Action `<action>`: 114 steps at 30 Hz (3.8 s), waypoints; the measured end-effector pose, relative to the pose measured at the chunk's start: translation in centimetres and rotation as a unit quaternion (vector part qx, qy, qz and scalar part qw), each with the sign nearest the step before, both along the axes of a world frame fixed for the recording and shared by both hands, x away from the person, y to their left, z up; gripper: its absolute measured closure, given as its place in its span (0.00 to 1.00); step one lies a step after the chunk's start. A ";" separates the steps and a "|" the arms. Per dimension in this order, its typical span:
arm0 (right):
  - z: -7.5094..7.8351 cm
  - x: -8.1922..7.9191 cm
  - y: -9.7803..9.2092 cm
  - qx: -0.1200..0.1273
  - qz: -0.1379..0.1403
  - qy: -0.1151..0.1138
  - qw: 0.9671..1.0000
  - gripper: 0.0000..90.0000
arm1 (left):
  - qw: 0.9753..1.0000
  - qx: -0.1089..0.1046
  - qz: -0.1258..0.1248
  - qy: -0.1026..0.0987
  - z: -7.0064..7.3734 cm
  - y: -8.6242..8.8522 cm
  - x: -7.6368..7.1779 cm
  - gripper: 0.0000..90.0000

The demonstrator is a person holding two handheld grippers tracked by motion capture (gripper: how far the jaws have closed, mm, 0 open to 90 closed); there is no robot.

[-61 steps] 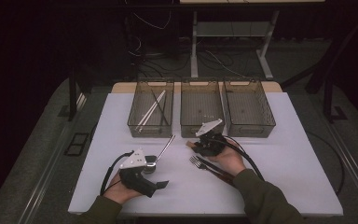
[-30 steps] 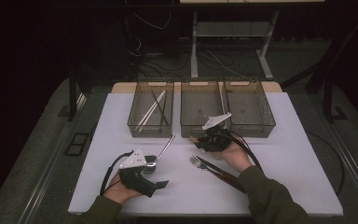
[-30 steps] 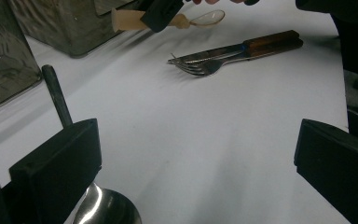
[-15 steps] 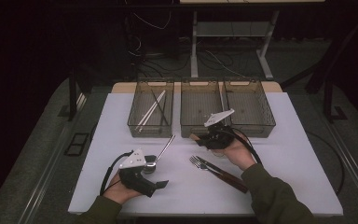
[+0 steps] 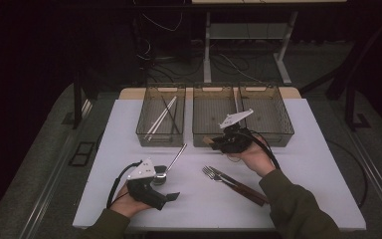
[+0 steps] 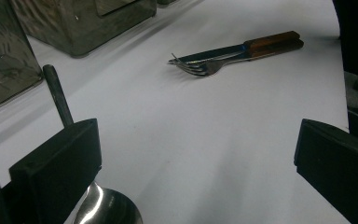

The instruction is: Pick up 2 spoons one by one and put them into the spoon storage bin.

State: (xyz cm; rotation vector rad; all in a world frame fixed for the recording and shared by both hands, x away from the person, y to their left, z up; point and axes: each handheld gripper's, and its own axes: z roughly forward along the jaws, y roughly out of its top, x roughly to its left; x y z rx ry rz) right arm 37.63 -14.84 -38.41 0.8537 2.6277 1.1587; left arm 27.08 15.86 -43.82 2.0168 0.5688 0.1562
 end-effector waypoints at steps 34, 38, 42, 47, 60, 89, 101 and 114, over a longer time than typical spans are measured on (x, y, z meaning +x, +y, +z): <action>4.3 4.4 -1.4 0.034 -0.053 -0.017 0.998 0.84 | 1.000 -0.003 -0.002 -0.002 0.2 0.2 0.0 0.00; 4.5 5.3 -1.6 0.035 -0.062 -0.020 0.997 0.84 | 1.000 -0.005 -0.002 -0.002 0.2 0.1 0.0 0.00; 4.6 6.3 -1.6 0.039 -0.073 -0.021 0.996 0.84 | 1.000 -0.007 0.000 -0.003 0.2 0.1 0.0 0.00; 4.3 7.4 -1.5 0.039 -0.085 -0.024 0.995 0.83 | 1.000 -0.010 0.001 -0.004 0.2 0.1 0.0 0.00; 1.9 9.8 -1.7 0.045 -0.105 -0.004 0.993 0.83 | 1.000 -0.008 -0.003 -0.005 0.2 0.2 -0.1 0.00; 2.5 8.7 -2.1 0.039 -0.103 -0.006 0.994 0.38 | 1.000 -0.004 0.000 -0.004 0.2 0.2 0.0 0.00; 3.8 6.3 -2.8 0.062 -0.089 -0.033 0.994 0.16 | 1.000 -0.006 0.002 -0.002 0.2 0.2 -0.1 0.00; 3.6 3.2 -4.2 0.067 -0.067 -0.051 0.994 0.13 | 1.000 0.001 0.001 -0.001 0.2 0.2 0.0 0.00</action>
